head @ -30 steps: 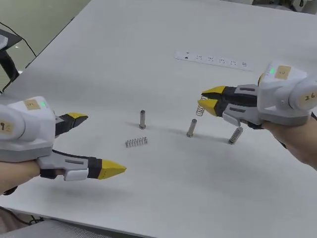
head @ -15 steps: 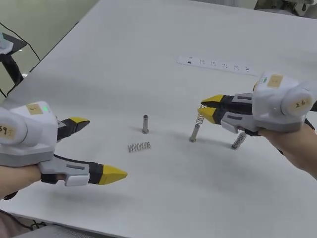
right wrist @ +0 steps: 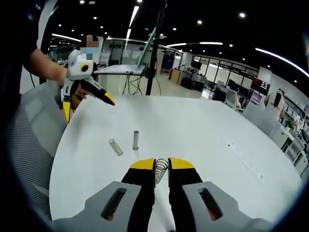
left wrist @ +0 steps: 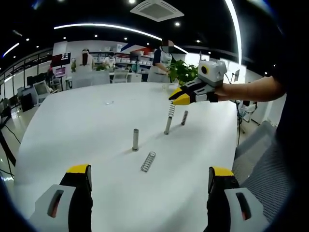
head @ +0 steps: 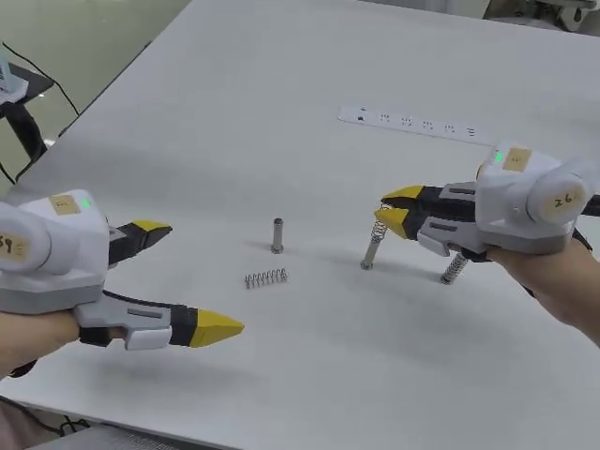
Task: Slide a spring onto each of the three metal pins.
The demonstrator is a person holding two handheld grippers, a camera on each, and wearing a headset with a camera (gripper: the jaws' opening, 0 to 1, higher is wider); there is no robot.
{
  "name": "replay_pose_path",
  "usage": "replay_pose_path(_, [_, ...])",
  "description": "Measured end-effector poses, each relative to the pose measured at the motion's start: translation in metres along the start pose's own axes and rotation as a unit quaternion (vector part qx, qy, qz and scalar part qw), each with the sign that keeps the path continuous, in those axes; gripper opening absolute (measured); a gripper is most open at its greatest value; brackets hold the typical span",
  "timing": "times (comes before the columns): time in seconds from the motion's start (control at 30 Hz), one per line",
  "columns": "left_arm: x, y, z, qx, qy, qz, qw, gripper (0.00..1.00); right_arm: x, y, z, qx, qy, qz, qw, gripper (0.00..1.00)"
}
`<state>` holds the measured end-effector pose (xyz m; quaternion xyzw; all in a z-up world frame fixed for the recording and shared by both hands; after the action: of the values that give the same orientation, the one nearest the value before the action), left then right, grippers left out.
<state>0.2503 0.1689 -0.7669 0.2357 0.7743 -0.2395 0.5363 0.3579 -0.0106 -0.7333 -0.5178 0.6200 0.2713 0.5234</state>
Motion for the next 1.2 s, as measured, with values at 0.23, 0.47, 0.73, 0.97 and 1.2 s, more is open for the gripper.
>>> replay_pose_path(0.23, [0.000, 0.001, 0.000, -0.001, -0.001, -0.001, 1.0000, 0.98, 0.003, 0.000, 0.001, 0.001, 0.002, 0.004, 1.0000, 0.07])
replay_pose_path(0.47, [0.003, -0.001, -0.002, -0.001, 0.002, -0.004, 1.0000, 0.98, 0.005, -0.001, 0.003, 0.001, 0.004, 0.005, 1.0000, 0.07])
replay_pose_path(0.73, [0.001, 0.001, -0.003, -0.004, -0.001, -0.006, 1.0000, 0.98, 0.011, 0.001, 0.003, 0.000, 0.010, 0.008, 0.9999, 0.07])
replay_pose_path(0.97, [0.003, 0.000, -0.004, -0.004, 0.001, -0.007, 1.0000, 0.98, 0.021, 0.003, 0.007, -0.003, 0.024, 0.006, 0.9997, 0.07])
replay_pose_path(1.2, [0.006, 0.001, -0.006, -0.007, 0.003, -0.009, 0.9999, 0.98, 0.033, 0.009, 0.011, -0.014, 0.048, 0.000, 0.9988, 0.07])
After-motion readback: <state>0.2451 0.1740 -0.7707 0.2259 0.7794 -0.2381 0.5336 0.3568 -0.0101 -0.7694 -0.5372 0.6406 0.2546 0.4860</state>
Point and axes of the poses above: the centre of the closed fingertips' face, and the gripper's own axes: z roughly forward along the fingers, y roughly to its left, x roughly out of its underside, the point moved 2 cm from there along -z, roughly backward along the fingers, and after that the axes turned 9 degrees about -y, right-handed, at the moved point
